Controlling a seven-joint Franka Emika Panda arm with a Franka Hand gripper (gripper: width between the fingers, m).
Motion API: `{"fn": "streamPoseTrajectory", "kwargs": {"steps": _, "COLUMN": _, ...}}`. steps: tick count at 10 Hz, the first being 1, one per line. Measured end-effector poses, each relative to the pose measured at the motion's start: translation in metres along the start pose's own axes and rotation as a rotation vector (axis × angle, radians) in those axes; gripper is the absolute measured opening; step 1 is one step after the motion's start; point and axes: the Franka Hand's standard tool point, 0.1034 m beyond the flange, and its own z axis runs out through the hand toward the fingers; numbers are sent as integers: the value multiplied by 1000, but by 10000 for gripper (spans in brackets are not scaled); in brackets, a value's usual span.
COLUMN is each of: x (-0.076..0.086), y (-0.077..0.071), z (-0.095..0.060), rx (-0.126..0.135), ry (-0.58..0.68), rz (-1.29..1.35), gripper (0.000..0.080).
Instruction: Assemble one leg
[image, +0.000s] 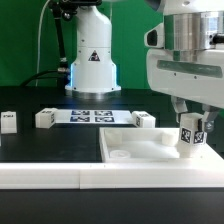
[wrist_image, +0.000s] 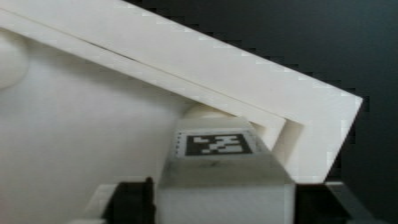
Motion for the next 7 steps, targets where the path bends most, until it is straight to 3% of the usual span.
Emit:
{"fn": "streamPoseTrajectory", "kwargs": {"steps": 1, "x": 0, "y": 1, "z": 0, "rx": -8, "ry": 4, "rz": -109, "gripper": 541}}
{"fn": "streamPoseTrajectory", "kwargs": {"steps": 2, "x": -2, "y": 1, "z": 1, "rx": -21, "ry": 4, "rz": -231, "gripper": 617}}
{"fn": "streamPoseTrajectory", "kwargs": {"steps": 7, "x": -1, "y": -2, "z": -2, "rx": -46, "ry": 10, "rz": -805, "gripper": 649}}
